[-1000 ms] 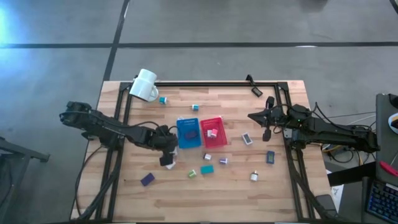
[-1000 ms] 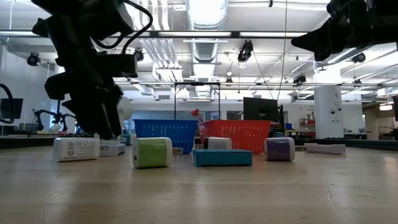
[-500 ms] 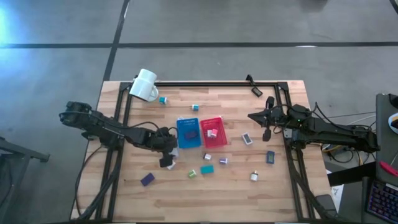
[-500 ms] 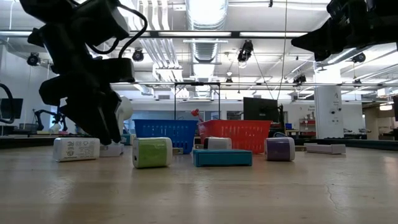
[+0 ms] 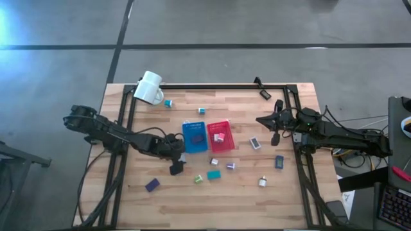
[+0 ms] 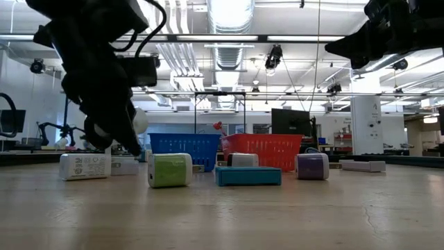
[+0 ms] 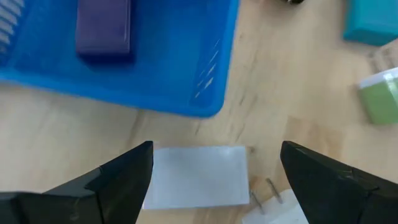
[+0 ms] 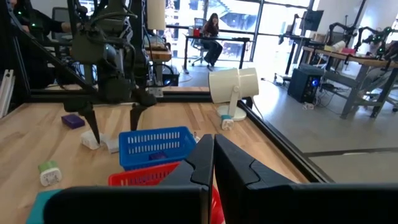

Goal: Pick & Place Office items
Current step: Put the white digital clock into the blue bin, then put the left white digital clock into the blue bin

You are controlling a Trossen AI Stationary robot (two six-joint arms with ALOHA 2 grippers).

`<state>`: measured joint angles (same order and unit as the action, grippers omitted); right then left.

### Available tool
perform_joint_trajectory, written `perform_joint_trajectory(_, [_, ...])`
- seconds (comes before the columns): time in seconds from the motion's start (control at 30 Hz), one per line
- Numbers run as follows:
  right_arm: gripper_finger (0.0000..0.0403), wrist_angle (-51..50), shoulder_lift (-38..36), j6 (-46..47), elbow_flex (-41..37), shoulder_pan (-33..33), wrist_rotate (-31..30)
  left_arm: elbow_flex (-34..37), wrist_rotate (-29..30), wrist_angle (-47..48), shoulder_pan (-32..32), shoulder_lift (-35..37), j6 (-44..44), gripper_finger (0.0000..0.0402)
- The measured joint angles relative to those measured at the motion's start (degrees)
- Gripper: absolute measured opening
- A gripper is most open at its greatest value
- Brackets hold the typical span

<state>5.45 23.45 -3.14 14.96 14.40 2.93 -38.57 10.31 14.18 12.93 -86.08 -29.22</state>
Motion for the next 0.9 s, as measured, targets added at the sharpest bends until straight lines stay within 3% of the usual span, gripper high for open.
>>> perform_joint_trajectory(0.13, [0.0008,-0.6,0.0,0.0,0.0,0.0,0.0,-0.4,0.9,0.8,0.0,-2.7,-4.0,0.0355])
perform_joint_trajectory(0.53, [0.0008,-0.6,0.0,0.3,0.0,0.0,0.0,-2.2,1.3,2.8,0.2,-7.8,-2.7,0.0355])
perform_joint_trajectory(0.9, [0.0008,-0.7,0.0,0.2,0.0,0.0,0.0,-2.7,1.7,6.7,0.2,-2.8,-0.6,0.0355])
